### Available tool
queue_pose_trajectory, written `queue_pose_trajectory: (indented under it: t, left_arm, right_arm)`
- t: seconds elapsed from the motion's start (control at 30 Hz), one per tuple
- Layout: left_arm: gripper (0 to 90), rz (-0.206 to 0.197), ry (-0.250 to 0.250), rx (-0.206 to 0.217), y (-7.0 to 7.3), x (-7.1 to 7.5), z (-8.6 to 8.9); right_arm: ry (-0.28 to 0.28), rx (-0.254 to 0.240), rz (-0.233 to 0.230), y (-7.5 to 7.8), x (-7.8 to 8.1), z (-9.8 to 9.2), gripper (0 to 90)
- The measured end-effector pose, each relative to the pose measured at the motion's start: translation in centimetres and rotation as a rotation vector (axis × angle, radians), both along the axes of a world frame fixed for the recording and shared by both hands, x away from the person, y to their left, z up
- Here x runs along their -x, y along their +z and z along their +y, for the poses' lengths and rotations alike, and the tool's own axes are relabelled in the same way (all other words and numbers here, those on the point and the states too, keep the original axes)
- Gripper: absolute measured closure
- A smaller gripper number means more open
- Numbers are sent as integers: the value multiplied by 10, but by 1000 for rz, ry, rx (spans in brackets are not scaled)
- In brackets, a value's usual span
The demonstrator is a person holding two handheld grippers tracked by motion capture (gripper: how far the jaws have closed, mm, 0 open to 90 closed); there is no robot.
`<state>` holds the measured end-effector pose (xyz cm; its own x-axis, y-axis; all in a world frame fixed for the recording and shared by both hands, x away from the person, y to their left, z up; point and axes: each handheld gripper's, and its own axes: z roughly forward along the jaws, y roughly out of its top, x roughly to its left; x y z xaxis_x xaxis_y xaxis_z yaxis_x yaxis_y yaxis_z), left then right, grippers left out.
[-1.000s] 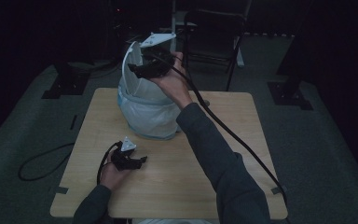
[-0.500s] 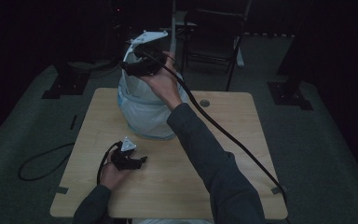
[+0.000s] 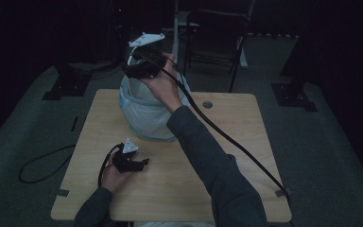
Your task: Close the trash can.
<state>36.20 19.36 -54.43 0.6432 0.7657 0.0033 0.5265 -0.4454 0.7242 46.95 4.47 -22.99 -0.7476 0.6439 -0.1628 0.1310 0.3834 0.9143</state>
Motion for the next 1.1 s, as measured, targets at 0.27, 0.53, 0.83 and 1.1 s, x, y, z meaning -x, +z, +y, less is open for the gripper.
queue_pose_trajectory:
  t: [0.27,0.53,0.83,1.1]
  left_arm:
    - [287,-1,0,-1,0,0,0]
    - [287,0,-2,-2,0,0,0]
    - [287,2,-2,0,0,0,0]
    - [287,-1,-3,-2,0,-1,0]
  right_arm:
    - [-26,-4,-15,-3,-1,-24,305]
    - [-122,26,17,-18,-17,-56,370]
    - [-145,36,16,-30,-24,-77,554]
    - [-154,62,4,-36,-28,-84,606]
